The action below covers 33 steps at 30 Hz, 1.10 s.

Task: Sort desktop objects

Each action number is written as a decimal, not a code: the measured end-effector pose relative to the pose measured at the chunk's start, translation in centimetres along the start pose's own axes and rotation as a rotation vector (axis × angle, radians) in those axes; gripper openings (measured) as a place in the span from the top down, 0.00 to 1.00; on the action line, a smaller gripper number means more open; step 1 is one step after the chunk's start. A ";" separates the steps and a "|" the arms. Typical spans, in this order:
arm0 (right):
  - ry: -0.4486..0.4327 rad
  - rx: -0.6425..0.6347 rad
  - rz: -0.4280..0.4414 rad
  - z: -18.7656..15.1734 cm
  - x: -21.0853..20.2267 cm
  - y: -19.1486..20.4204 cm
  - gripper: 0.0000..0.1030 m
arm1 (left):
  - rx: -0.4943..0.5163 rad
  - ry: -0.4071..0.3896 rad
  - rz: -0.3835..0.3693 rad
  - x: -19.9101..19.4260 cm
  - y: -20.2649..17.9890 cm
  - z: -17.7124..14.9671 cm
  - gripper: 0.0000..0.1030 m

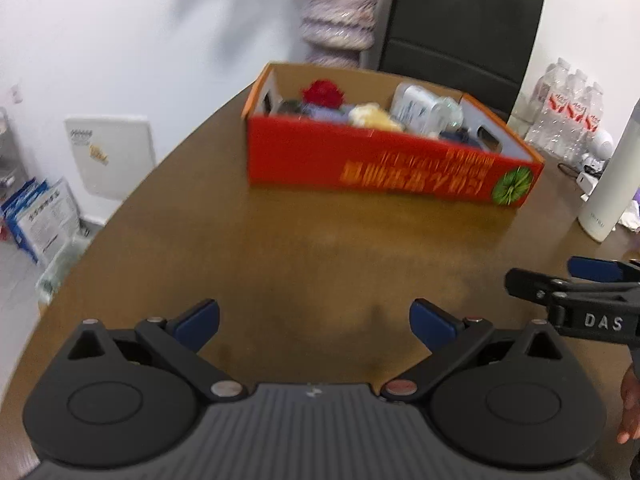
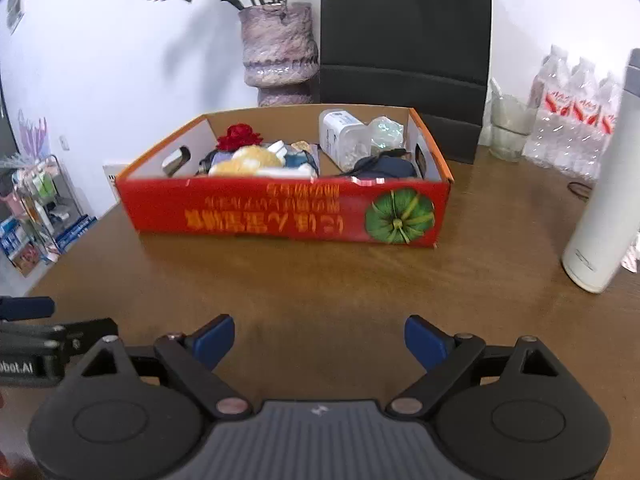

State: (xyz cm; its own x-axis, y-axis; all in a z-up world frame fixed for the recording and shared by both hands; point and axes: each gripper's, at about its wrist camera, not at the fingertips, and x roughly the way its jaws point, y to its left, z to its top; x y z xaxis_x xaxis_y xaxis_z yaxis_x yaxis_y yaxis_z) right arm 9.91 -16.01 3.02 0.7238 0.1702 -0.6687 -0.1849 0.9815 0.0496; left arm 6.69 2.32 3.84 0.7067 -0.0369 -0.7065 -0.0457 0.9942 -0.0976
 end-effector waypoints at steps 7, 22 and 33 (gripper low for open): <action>-0.015 -0.052 -0.022 -4.5 -1.9 1.2 0.11 | -0.019 -0.022 0.039 -1.7 -0.1 -4.1 0.00; -0.035 -0.014 -0.030 -8.8 -4.4 1.9 0.00 | 0.070 -0.074 0.085 -2.9 -1.2 -6.8 0.00; -0.034 -0.009 -0.037 -8.8 -4.3 1.9 0.00 | 0.073 -0.094 0.091 -2.6 -1.3 -6.8 0.00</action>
State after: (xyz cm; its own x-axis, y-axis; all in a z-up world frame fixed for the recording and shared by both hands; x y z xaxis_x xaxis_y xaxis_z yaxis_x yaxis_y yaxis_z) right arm 0.57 -15.65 -0.55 0.7524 0.1369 -0.6443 -0.1637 0.9863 0.0185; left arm 0.08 0.39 1.07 0.7650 0.0596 -0.6413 -0.0635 0.9978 0.0169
